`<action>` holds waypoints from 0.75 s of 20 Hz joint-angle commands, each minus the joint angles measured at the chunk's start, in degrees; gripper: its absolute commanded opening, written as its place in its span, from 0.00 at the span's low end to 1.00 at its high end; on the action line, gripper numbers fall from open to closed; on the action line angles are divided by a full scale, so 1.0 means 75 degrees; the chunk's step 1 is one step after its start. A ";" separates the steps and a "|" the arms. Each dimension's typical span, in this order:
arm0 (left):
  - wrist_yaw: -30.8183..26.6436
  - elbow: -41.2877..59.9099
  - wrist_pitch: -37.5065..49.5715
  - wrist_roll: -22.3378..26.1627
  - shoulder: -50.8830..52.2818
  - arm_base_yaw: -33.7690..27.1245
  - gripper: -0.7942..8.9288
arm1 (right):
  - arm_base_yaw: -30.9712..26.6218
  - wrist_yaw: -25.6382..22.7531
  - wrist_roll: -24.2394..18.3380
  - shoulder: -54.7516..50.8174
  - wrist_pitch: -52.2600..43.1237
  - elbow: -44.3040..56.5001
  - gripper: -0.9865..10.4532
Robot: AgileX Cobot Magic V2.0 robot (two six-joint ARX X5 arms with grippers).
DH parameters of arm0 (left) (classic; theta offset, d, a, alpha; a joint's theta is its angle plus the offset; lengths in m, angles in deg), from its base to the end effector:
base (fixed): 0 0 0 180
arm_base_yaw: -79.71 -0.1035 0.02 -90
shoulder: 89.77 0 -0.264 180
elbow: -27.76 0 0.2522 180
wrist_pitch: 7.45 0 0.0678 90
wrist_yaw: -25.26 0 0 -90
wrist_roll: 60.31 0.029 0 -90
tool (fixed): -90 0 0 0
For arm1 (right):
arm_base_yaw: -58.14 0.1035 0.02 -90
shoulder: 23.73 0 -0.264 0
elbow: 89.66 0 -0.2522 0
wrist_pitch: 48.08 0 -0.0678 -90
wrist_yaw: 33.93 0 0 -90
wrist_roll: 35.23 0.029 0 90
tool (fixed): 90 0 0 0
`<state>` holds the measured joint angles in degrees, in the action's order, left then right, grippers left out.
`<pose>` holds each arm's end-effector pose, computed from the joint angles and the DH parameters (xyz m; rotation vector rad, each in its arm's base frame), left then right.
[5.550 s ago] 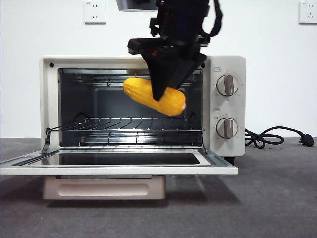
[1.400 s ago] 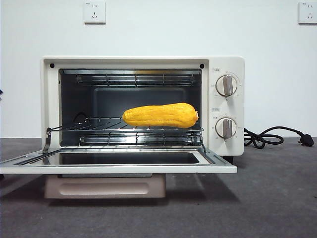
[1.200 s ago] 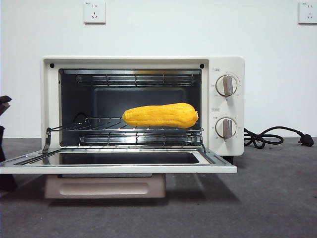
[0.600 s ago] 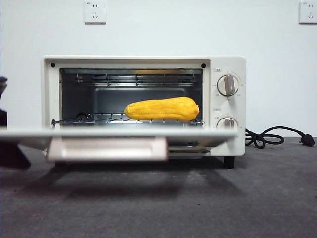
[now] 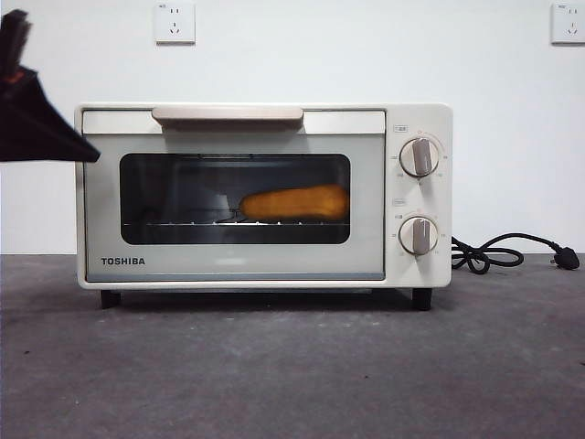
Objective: Take the corn from the table,put the corn in the oven
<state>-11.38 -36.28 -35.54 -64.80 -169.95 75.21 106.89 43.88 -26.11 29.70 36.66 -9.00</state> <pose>0.2792 -0.0014 0.2342 -0.4552 0.7289 -0.7833 0.0792 0.0810 0.4364 -0.2000 0.6383 0.5619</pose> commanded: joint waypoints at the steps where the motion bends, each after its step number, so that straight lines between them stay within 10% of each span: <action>1: -0.0114 -0.0254 -0.0044 -0.0058 0.0015 0.0146 0.07 | 0.0012 -0.0029 0.0163 -0.0006 0.0009 0.0061 0.42; 8: -0.0204 -0.0679 -0.1422 0.0729 0.0548 0.0262 0.07 | 0.0012 -0.0029 0.0169 0.0006 0.0154 0.0061 0.42; 15: -0.1839 -0.0708 -0.3075 0.1475 0.2361 0.0367 0.07 | 0.0012 0.0009 0.0169 0.0047 0.0175 0.0061 0.41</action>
<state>-23.70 -41.42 -57.74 -56.47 -154.17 77.60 106.89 43.93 -25.52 29.89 38.08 -9.00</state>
